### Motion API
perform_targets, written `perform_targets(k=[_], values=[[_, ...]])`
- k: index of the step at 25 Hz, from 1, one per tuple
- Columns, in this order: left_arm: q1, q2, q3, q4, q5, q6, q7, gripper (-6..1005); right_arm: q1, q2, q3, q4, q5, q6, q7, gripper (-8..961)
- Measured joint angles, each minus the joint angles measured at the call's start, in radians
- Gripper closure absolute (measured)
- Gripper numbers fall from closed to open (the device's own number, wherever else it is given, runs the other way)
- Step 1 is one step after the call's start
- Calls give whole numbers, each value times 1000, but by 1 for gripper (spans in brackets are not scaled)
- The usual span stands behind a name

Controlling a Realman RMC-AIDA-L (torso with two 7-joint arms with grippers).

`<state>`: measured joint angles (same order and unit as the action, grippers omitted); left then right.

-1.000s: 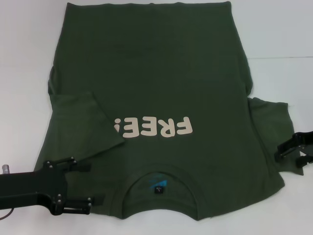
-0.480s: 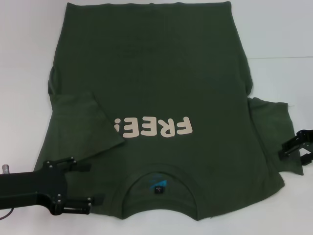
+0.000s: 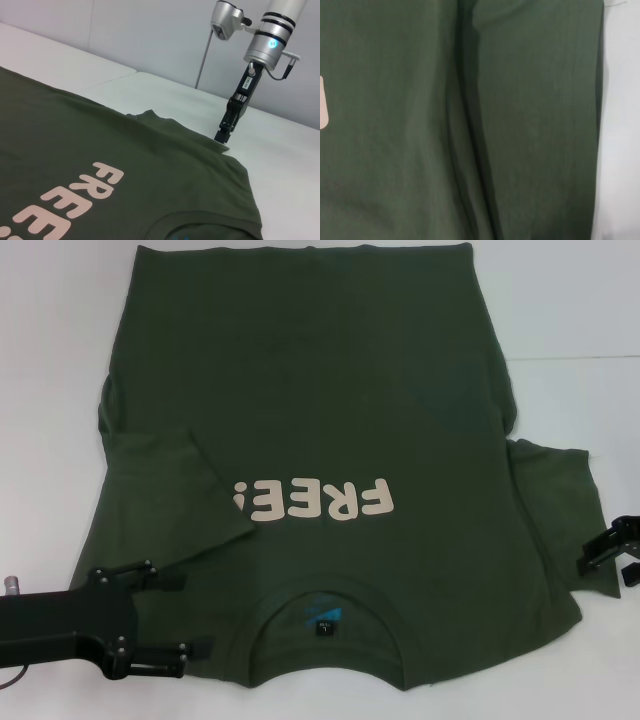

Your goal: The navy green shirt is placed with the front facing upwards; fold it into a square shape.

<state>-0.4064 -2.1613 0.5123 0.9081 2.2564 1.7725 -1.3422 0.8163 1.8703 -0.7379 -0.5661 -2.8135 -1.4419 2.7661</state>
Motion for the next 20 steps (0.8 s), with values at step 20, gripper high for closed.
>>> perform_targets(k=[20], values=[[3, 0, 0, 0, 0, -1, 0, 50, 4, 6, 0, 8, 0, 8, 0, 253]])
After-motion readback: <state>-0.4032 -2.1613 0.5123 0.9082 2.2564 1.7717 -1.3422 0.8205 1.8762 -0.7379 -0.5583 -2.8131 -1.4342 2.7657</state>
